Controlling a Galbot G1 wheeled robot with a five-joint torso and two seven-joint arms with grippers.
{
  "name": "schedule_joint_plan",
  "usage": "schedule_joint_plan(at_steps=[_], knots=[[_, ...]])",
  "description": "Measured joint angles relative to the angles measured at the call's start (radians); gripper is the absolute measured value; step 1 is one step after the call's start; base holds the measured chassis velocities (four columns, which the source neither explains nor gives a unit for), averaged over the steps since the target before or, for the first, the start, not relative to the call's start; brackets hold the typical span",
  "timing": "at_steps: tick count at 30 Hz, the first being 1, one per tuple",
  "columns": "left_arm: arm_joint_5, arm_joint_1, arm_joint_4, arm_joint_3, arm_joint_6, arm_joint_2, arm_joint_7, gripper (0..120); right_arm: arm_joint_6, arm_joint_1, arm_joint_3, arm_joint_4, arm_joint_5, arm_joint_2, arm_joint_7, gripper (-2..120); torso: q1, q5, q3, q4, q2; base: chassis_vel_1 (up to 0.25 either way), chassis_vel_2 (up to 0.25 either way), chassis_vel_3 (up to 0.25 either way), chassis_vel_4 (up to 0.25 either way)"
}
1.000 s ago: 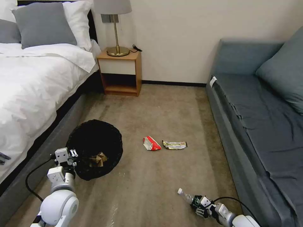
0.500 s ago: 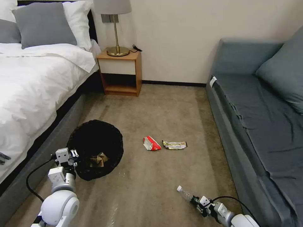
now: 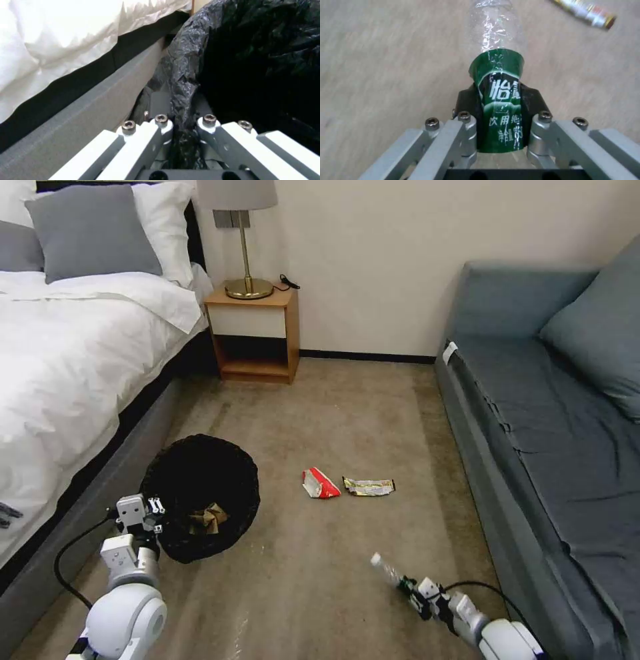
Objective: Pick up the trash bin, then pick up the garbage on the floor and place it into the trash bin.
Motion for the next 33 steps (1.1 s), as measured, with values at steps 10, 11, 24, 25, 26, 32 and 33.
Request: schedule_joint_plan(at_steps=[10, 11, 24, 25, 26, 32, 33], knots=[[0.015, 0.006, 0.001, 0.009, -0.008, -0.006, -0.002, 3, -0.001, 0.200, -0.019, -0.053, 0.023, 0.072, -0.021, 17, 0.000, -0.0001, 0.000, 0.0002, 0.000, 0.000, 0.000, 0.000, 0.000], [0.015, 0.006, 0.001, 0.009, -0.008, -0.006, -0.002, 3, -0.001, 0.200, -0.019, -0.053, 0.023, 0.072, -0.021, 17, 0.000, -0.0001, 0.000, 0.0002, 0.000, 0.000, 0.000, 0.000, 0.000], [0.029, -0.002, 0.008, 0.020, -0.008, -0.018, -0.001, 2, -0.002, 0.447, 0.018, -0.158, 0.125, 0.143, -0.021, 17, 0.000, 0.0000, 0.000, 0.0000, 0.000, 0.000, 0.000, 0.000, 0.000], [0.030, -0.003, 0.009, 0.020, -0.008, -0.019, -0.002, 2, -0.003, 0.464, 0.015, -0.161, 0.136, 0.144, -0.021, 17, 0.000, -0.0002, 0.000, -0.0001, 0.000, 0.000, 0.000, 0.000, 0.000], [0.030, -0.003, 0.009, 0.020, -0.008, -0.019, -0.002, 2, -0.003, 0.464, 0.015, -0.161, 0.136, 0.144, -0.021, 17, 0.000, -0.0002, 0.000, -0.0001, 0.000, 0.000, 0.000, 0.000, 0.000], [0.032, -0.012, 0.020, 0.025, -0.005, -0.023, -0.001, 2, -0.012, 0.517, -0.059, -0.110, 0.232, 0.174, 0.035, 17, 0.000, -0.0001, 0.000, -0.0001, 0.000, 0.000, 0.000, 0.000, 0.000], [0.033, -0.014, 0.024, 0.026, -0.005, -0.023, -0.001, 2, -0.022, 0.517, -0.090, -0.073, 0.263, 0.183, 0.046, 17, 0.000, 0.0000, 0.000, 0.0000, 0.000, 0.000, 0.000, 0.000, 0.000]])
